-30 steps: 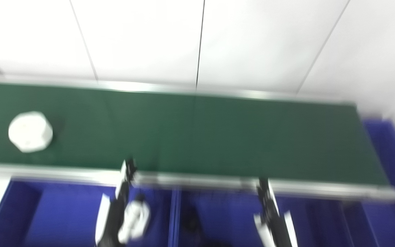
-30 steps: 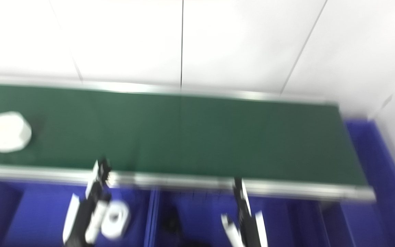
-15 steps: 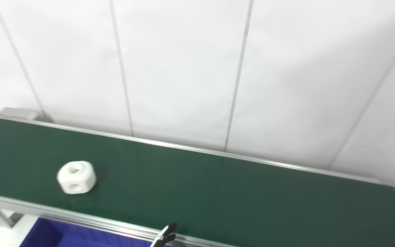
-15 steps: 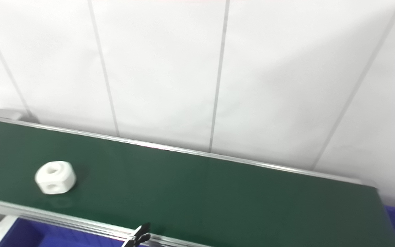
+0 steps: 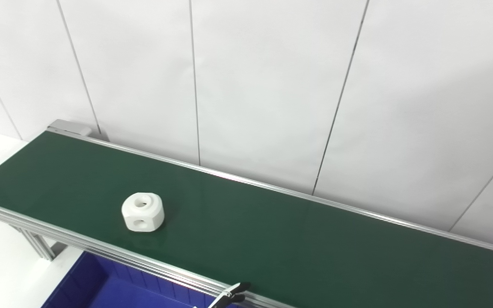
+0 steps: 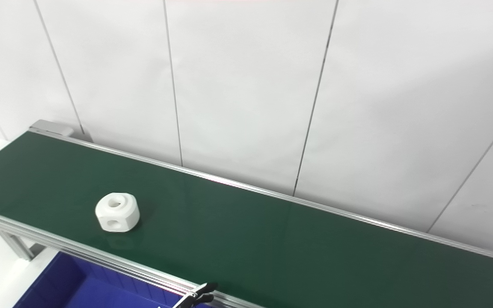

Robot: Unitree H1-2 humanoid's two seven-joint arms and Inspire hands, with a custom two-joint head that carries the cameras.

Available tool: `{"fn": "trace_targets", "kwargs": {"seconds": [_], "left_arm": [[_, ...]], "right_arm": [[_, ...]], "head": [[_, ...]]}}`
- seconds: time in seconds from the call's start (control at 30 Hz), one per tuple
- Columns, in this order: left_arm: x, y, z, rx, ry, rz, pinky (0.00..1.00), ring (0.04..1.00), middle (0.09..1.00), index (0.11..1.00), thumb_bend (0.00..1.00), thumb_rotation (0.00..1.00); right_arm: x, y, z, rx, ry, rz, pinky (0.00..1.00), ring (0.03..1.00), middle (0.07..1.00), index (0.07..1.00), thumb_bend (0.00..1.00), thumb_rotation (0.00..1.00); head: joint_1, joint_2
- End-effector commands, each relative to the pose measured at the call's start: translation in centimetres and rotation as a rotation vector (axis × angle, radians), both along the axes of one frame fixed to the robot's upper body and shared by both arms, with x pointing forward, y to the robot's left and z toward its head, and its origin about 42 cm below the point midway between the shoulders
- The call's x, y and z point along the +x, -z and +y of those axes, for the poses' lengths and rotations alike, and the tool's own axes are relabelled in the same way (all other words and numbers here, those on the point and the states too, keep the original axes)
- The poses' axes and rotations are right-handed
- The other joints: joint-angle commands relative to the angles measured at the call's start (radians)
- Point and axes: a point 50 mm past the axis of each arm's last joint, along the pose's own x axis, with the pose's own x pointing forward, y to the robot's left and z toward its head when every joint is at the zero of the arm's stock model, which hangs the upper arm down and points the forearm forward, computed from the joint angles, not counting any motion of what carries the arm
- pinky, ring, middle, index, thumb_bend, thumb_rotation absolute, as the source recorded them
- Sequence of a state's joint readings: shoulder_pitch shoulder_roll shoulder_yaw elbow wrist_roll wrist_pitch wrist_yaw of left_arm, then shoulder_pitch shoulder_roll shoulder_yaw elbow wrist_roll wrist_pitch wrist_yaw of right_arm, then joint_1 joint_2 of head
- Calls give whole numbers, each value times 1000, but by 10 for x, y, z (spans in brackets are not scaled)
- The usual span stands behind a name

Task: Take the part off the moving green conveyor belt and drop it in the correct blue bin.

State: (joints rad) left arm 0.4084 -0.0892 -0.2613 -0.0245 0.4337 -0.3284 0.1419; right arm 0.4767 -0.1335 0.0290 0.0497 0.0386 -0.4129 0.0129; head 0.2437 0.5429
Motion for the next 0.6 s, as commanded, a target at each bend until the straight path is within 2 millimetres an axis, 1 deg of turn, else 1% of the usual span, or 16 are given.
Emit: {"fn": "trace_targets", "kwargs": {"seconds": [0.0,0.1,0.17,0.2,0.23,0.27,0.3,0.37,0.43,0.47,0.5,0.53,0.57], "left_arm": [[10,-30,-52,-133,3,-70,667,831,869,846,619,626],[9,-33,-53,-124,-1,-71,675,838,860,847,662,608],[9,-34,-52,-121,-3,-69,675,837,859,847,669,609],[9,-35,-51,-122,-5,-65,675,837,859,848,691,609],[9,-36,-49,-124,-6,-64,665,830,859,847,719,592],[9,-38,-48,-128,-5,-69,660,827,859,846,726,578],[8,-41,-45,-128,-3,-73,653,821,860,839,741,508],[9,-52,-37,-129,12,-93,642,806,851,813,779,425],[13,-69,-26,-94,30,-166,611,770,818,786,801,421],[15,-79,-20,-63,39,-208,586,727,762,759,847,429],[23,-93,-10,-6,60,-268,577,718,751,753,864,432],[28,-103,-3,33,74,-305,559,707,744,749,878,439],[39,-114,8,111,90,-361,540,696,741,743,903,449]], "right_arm": [[4,-16,-5,-13,-13,-98,1000,1000,1000,1000,754,1000],[3,-18,-6,-34,-13,-104,1000,1000,1000,1000,681,1000],[3,-19,-5,-38,-13,-106,1000,1000,1000,1000,676,1000],[3,-20,-4,-37,-14,-107,1000,1000,1000,1000,664,1000],[2,-20,-3,-35,-16,-108,1000,1000,1000,1000,651,1000],[2,-20,-1,-32,-16,-109,1000,1000,1000,1000,653,1000],[2,-21,0,-29,-17,-111,1000,1000,1000,1000,668,1000],[2,-22,4,-16,-22,-113,1000,1000,1000,1000,663,1000],[1,-22,7,-8,-27,-103,1000,1000,1000,1000,673,1000],[1,-22,8,-8,-27,-99,1000,1000,1000,1000,718,1000],[2,-21,9,0,-25,-95,1000,1000,1000,1000,732,1000],[2,-20,10,6,-23,-93,1000,1000,1000,1000,747,1000],[3,-20,12,8,-26,-96,1000,1000,1000,1000,748,1000]], "head": [[5,9],[3,20],[1,25],[1,25],[-3,28],[-6,29],[-12,31],[-21,39],[-20,43],[-20,43],[-18,46],[-18,46],[-20,46]]}}
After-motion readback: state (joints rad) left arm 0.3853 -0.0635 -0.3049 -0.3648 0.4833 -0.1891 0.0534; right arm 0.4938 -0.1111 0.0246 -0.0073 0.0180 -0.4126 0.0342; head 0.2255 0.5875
